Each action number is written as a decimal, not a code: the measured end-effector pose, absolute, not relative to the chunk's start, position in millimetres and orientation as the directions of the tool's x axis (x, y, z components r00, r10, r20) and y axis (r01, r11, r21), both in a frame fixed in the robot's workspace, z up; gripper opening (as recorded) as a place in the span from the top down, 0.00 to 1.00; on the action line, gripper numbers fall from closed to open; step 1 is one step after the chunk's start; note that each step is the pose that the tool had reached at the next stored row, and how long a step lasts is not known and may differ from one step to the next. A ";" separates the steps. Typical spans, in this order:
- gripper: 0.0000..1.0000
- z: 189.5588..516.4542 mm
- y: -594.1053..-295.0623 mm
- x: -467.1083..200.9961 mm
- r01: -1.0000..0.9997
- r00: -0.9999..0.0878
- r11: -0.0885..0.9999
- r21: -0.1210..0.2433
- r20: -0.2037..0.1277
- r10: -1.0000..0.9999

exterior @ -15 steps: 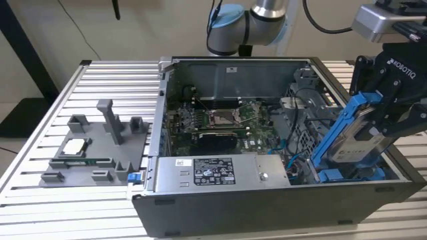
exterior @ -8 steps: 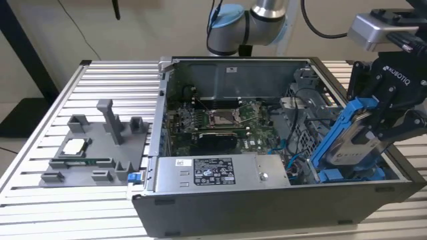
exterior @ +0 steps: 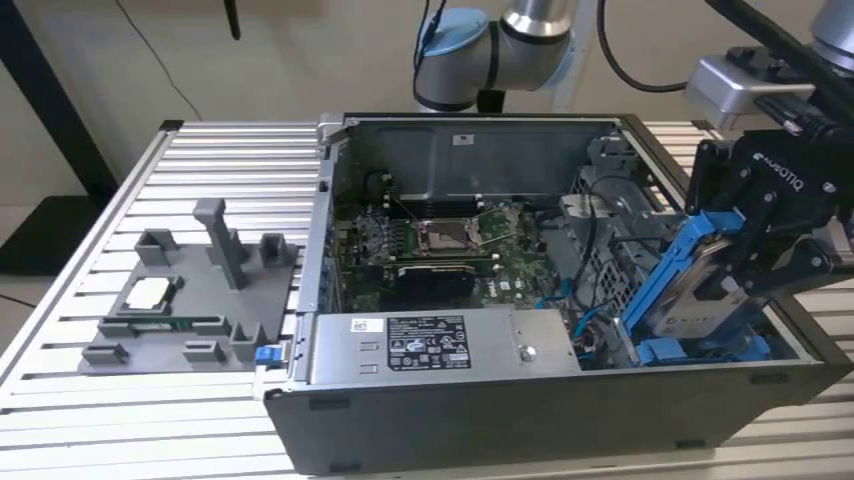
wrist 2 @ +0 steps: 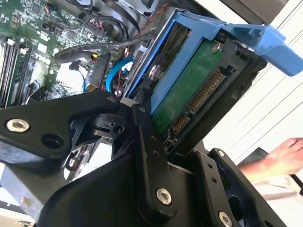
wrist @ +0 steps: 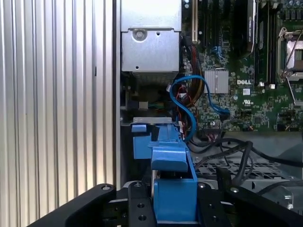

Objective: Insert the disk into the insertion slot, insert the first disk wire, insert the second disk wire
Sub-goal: 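Insert the disk into the insertion slot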

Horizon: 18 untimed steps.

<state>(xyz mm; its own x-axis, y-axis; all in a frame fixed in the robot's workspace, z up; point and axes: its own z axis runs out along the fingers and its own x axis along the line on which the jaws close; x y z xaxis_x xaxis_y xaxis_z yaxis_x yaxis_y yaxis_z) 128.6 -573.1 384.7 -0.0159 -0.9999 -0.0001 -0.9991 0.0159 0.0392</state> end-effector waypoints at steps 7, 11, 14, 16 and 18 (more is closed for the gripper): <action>0.67 380.1 -573.1 128.6 -0.999 -0.016 0.016 0.039 -0.001 -1.000; 0.60 380.6 -573.1 128.6 -0.999 -0.016 0.016 0.039 -0.002 -1.000; 0.60 381.0 -573.1 128.6 -0.999 -0.016 0.016 0.039 -0.002 -1.000; 0.60 381.1 -572.8 128.6 -0.999 -0.016 0.016 0.039 -0.004 -1.000; 0.60 381.0 -572.2 128.5 -0.999 -0.016 0.015 0.039 -0.010 -1.000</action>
<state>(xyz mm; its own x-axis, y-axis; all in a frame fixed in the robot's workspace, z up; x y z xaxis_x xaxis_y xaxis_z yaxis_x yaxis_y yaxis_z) 128.5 -572.2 381.0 -0.0158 -0.9998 -0.0095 -0.9991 0.0154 0.0393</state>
